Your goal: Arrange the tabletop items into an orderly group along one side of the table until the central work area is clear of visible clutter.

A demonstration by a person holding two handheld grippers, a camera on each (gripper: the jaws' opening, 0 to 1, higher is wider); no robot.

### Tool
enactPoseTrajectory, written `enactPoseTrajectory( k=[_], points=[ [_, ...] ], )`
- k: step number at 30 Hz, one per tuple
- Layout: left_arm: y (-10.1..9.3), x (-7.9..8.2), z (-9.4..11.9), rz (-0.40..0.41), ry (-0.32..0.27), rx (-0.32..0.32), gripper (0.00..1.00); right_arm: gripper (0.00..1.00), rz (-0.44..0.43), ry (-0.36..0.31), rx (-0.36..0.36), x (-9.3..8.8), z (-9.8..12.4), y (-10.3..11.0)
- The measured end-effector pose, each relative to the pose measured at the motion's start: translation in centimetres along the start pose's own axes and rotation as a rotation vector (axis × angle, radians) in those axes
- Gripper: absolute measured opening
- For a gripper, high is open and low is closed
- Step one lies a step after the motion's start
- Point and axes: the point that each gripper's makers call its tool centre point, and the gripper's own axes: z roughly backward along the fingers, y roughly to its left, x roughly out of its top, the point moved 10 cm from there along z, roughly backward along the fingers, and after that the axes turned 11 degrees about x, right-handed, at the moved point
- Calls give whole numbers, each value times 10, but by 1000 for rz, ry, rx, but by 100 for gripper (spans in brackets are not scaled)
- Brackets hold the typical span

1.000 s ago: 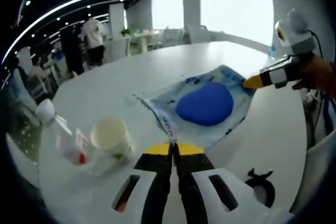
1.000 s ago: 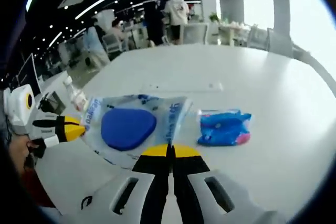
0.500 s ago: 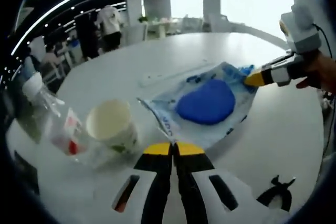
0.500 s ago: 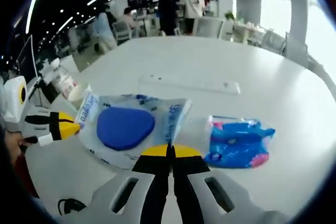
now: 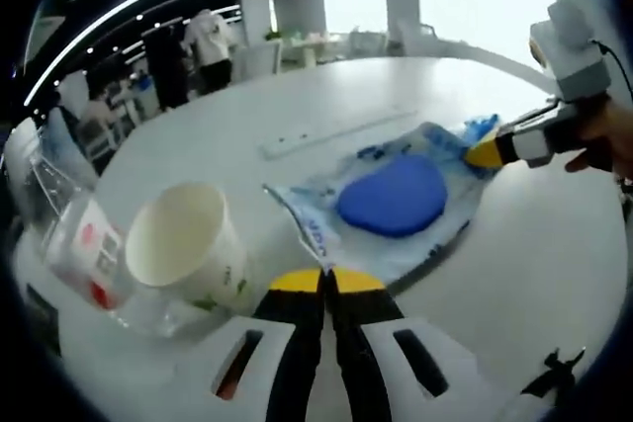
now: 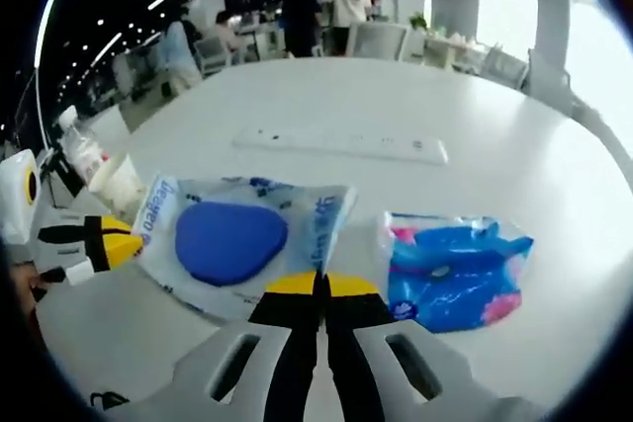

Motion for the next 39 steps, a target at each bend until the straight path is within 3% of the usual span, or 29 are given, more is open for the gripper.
enactPoseTrajectory(
  k=[4,7,10,12,15,16,22,26,31,35,38,39],
  points=[
    [0,-4,-4,-20,5,12,0,1,2,13,-9,-2,-6,-2],
    [4,-5,-7,25,11,42,0,2,3,-1,7,-1,-7,-1],
    [4,-4,-9,27,-15,53,0,2,-51,-6,-3,-2,-9,-1],
    [4,-6,-11,8,-4,44,0,3,-13,2,-11,-3,-11,-3],
    [5,-6,-10,51,3,49,0,3,-12,7,-11,-4,-13,-1],
    [4,-6,-11,35,2,49,0,3,41,21,-19,-3,-13,-3],
    [3,-5,-11,-22,-11,99,5,4,57,16,-26,0,-19,-6],
    [1,-3,-8,-70,-19,128,5,6,122,48,-22,3,-16,-6],
    [1,-3,-2,-73,-3,137,9,15,134,55,-59,4,-12,-11],
    [6,1,11,-74,-9,166,10,20,128,21,-65,9,-2,-11],
    [7,7,24,-36,-20,129,15,26,113,-29,-54,17,8,-6],
    [6,9,30,-33,-28,122,17,27,108,-48,-19,20,12,-1]
  ],
)
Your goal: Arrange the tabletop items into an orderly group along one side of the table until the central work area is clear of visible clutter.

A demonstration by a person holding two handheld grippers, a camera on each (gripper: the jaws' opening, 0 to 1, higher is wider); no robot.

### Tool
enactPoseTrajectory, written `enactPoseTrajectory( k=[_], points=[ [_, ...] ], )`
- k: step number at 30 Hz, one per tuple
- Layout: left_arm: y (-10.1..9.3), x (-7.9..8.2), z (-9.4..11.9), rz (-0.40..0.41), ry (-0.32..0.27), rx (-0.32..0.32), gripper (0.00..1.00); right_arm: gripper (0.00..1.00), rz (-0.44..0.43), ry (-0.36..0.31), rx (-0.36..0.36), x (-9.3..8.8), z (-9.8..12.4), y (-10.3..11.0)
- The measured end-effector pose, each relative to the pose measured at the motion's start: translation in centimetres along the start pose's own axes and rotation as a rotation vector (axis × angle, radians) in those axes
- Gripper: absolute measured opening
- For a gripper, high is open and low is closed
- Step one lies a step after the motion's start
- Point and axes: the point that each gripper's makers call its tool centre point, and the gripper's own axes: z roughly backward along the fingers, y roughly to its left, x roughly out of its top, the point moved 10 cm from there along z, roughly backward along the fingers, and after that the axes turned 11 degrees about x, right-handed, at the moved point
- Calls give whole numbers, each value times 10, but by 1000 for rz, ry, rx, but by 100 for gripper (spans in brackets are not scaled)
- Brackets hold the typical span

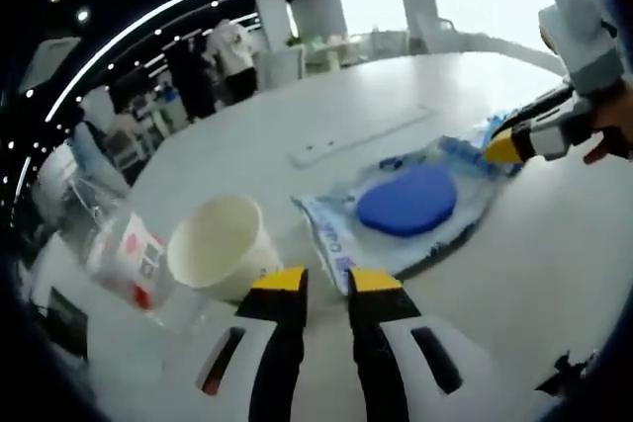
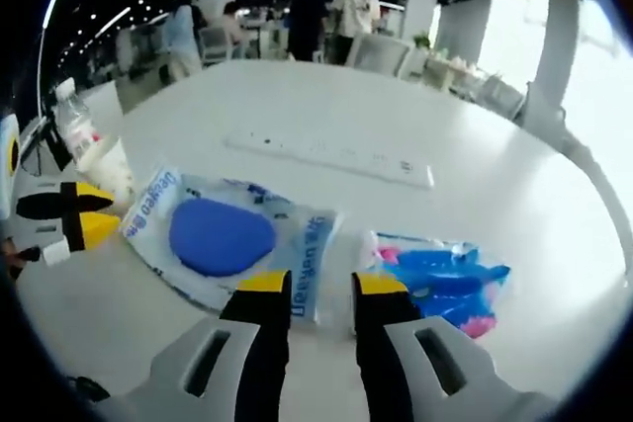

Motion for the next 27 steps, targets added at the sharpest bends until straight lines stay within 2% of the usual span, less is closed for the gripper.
enactPoseTrajectory(
  k=[1,3,4,8,13,16,18,21,23,26,27],
  points=[
    [-2,1,3,-23,-18,-29,17,28,-4,-11,12,2,3,2],
    [1,2,12,-4,-39,-25,20,34,-9,-21,28,5,9,7],
    [1,2,17,30,-43,-56,22,38,-15,-29,34,6,12,9],
    [6,0,33,25,-60,-80,33,58,-26,-56,71,8,27,20],
    [16,-2,54,82,-61,-115,49,69,-37,-76,133,4,47,34],
    [23,1,66,98,-70,-112,48,78,-43,-70,156,-2,59,43],
    [28,5,73,100,-98,-107,55,81,-61,-71,183,-6,67,50],
    [34,6,86,123,-110,-121,63,86,-68,-56,222,-17,76,60],
    [37,7,96,142,-120,-127,73,87,-58,-47,245,-23,81,66],
    [39,8,112,160,-137,-133,87,87,-33,-26,312,-34,88,79],
    [40,8,117,150,-143,-120,92,87,-34,-11,364,-39,90,85]
  ],
)
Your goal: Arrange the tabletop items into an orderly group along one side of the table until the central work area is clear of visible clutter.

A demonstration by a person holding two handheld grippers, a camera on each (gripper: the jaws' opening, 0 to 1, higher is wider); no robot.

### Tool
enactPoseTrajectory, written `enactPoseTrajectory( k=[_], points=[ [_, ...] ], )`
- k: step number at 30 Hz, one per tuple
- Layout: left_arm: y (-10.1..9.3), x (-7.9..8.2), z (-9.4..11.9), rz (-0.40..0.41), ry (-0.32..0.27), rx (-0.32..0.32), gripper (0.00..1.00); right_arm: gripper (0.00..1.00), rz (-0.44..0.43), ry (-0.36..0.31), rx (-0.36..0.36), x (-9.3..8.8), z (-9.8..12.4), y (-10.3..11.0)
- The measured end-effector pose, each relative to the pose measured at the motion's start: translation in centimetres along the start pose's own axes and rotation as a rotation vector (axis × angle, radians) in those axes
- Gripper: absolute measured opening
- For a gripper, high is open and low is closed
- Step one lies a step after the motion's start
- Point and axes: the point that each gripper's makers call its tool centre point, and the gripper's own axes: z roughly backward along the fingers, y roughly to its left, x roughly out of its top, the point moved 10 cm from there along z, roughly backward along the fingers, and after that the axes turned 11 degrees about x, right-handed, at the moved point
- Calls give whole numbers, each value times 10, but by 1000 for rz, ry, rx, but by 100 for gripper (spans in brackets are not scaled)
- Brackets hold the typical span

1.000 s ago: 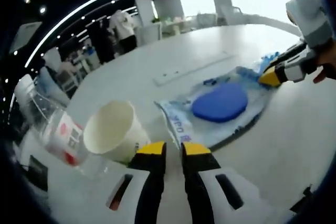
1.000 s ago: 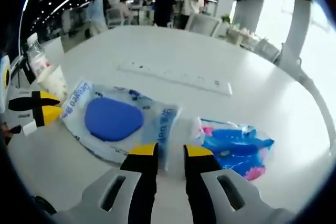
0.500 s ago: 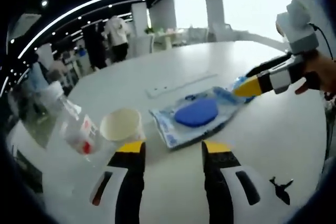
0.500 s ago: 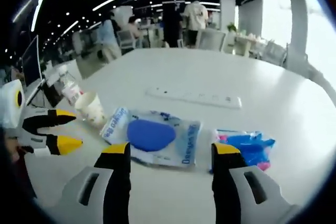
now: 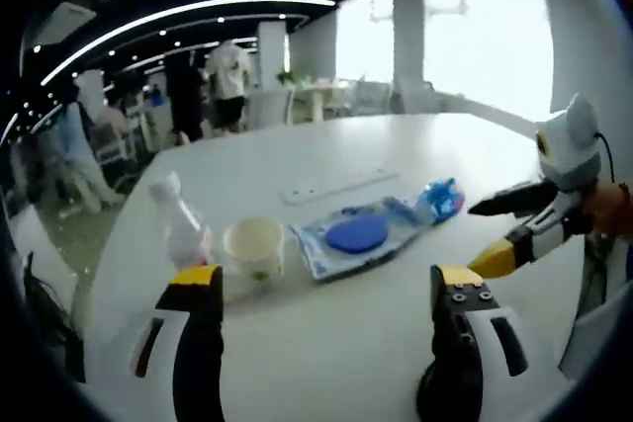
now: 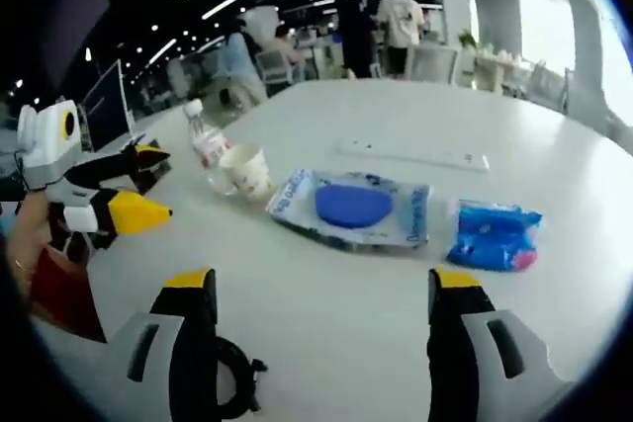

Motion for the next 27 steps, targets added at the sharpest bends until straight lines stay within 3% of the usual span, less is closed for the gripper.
enactPoseTrajectory(
  k=[1,3,6,10,20,23,27],
  points=[
    [2,0,3,-17,5,12,98,87,-8,9,37,-3,0,3],
    [5,0,11,-45,2,7,97,87,-34,1,88,-9,2,9],
    [7,2,23,4,-1,-12,99,88,-5,20,103,-17,6,18],
    [8,1,36,-11,-18,-9,99,87,6,53,119,-30,5,31],
    [3,-9,77,34,-7,-46,99,81,44,171,83,-73,-9,52],
    [0,-14,87,36,-7,-59,99,76,28,202,86,-82,-12,54],
    [1,-24,97,16,10,-36,99,66,68,218,86,-87,-14,56]
  ],
)
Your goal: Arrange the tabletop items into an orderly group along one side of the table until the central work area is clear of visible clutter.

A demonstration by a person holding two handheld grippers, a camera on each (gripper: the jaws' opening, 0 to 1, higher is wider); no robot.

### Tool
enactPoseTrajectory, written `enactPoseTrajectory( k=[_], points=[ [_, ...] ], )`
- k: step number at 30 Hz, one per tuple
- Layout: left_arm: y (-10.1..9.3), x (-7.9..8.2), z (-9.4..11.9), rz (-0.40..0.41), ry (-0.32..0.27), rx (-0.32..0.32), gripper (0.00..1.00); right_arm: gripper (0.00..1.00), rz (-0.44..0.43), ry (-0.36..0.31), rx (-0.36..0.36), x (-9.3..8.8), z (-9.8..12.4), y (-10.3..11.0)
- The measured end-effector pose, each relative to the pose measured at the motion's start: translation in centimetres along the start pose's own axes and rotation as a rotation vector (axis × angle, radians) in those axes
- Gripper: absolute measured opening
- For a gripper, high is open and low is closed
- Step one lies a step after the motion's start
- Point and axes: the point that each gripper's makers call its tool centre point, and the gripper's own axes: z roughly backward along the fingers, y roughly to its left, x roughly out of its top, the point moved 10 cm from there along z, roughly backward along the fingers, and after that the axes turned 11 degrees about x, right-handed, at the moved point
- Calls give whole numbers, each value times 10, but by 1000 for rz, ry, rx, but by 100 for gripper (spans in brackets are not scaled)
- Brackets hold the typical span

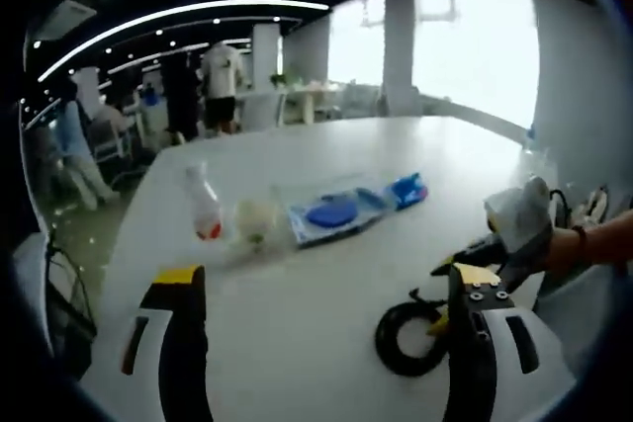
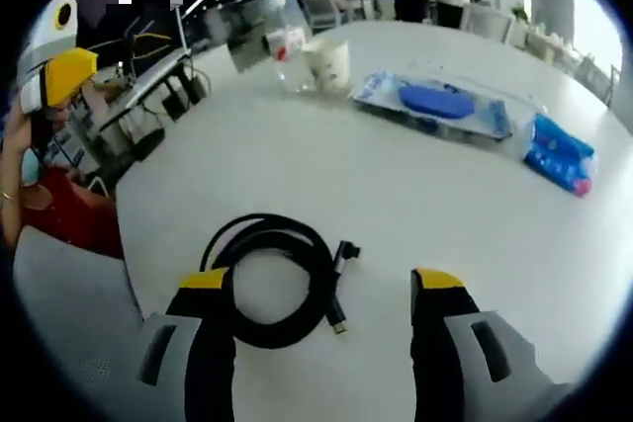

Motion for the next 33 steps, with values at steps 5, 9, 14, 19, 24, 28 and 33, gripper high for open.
enactPoseTrajectory(
  k=[5,9,14,19,24,28,33],
  points=[
    [-4,-8,7,-65,-17,53,99,56,30,31,4,-2,-7,3],
    [-10,-13,12,-77,-31,78,99,44,37,24,-6,0,-8,2],
    [-15,-22,9,-35,9,45,99,35,35,40,-22,-3,-12,1],
    [-17,-30,8,-35,11,37,99,28,28,48,-42,-5,-14,0],
    [-8,-33,9,-15,15,67,98,23,25,40,-49,-3,-16,2],
    [-6,-35,10,-18,23,85,98,17,48,60,-75,-4,-16,2],
    [-4,-32,11,-45,6,112,97,16,22,70,-107,-2,-16,5]
  ],
)
